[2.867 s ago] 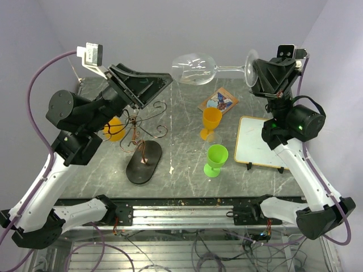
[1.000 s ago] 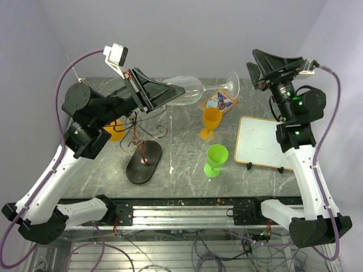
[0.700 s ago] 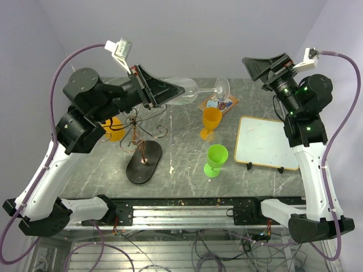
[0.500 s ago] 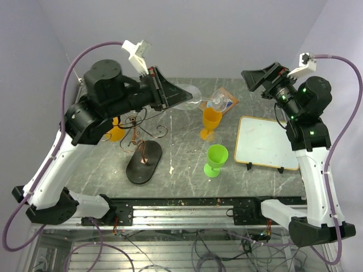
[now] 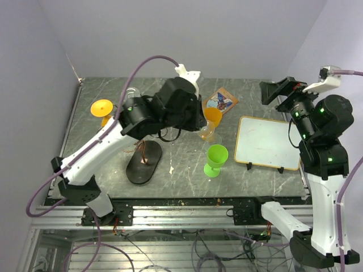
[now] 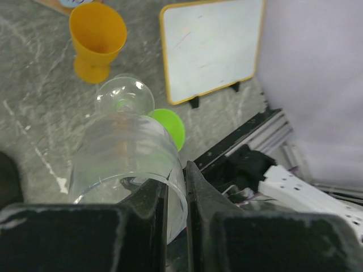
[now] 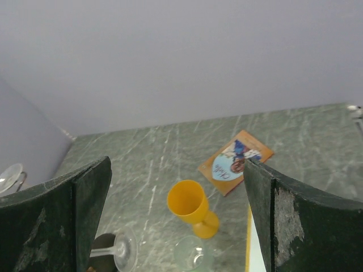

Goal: Take the wine glass off the wine glass rack

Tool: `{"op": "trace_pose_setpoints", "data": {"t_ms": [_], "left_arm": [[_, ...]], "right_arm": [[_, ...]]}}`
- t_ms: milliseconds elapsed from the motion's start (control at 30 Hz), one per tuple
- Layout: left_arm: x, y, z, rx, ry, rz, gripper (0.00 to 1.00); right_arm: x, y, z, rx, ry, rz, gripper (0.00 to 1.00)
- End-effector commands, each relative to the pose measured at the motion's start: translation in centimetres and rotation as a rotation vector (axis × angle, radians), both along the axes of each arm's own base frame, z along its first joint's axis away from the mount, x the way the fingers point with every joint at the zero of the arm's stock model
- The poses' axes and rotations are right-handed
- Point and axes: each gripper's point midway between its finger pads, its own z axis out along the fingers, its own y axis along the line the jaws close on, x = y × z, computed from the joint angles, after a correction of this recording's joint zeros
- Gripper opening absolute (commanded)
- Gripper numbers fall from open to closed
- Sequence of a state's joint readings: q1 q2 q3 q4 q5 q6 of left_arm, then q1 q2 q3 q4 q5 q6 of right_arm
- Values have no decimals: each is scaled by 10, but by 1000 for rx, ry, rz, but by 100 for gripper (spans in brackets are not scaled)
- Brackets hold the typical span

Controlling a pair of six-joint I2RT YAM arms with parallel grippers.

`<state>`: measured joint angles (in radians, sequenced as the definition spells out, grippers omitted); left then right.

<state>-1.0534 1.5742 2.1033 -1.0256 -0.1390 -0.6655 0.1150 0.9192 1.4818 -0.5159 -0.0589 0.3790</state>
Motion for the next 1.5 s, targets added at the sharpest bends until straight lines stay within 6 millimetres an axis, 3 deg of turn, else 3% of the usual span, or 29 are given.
{"op": "trace_pose_setpoints", "data": {"t_ms": [0, 167, 300, 467, 767, 1133, 1467], "left_arm": [[12, 3, -19, 142, -63, 83, 7], [22, -9, -56, 261, -39, 76, 7], [25, -32, -84, 294, -1, 6, 7], [42, -41, -127, 341, 89, -27, 7], [58, -56, -169, 417, 140, -24, 7], [72, -57, -220, 462, 219, -16, 7], [76, -52, -233, 480, 235, 1, 7]], "right_arm": [[-20, -27, 18, -64, -49, -134, 100], [-34, -28, 24, -74, -83, -137, 100], [-40, -26, 24, -89, -96, -134, 100], [-49, -29, 36, -115, -118, -160, 100], [-69, -40, 41, -127, -168, -201, 100], [-72, -40, 38, -130, -172, -199, 100], [-71, -38, 32, -121, -165, -192, 100]]}}
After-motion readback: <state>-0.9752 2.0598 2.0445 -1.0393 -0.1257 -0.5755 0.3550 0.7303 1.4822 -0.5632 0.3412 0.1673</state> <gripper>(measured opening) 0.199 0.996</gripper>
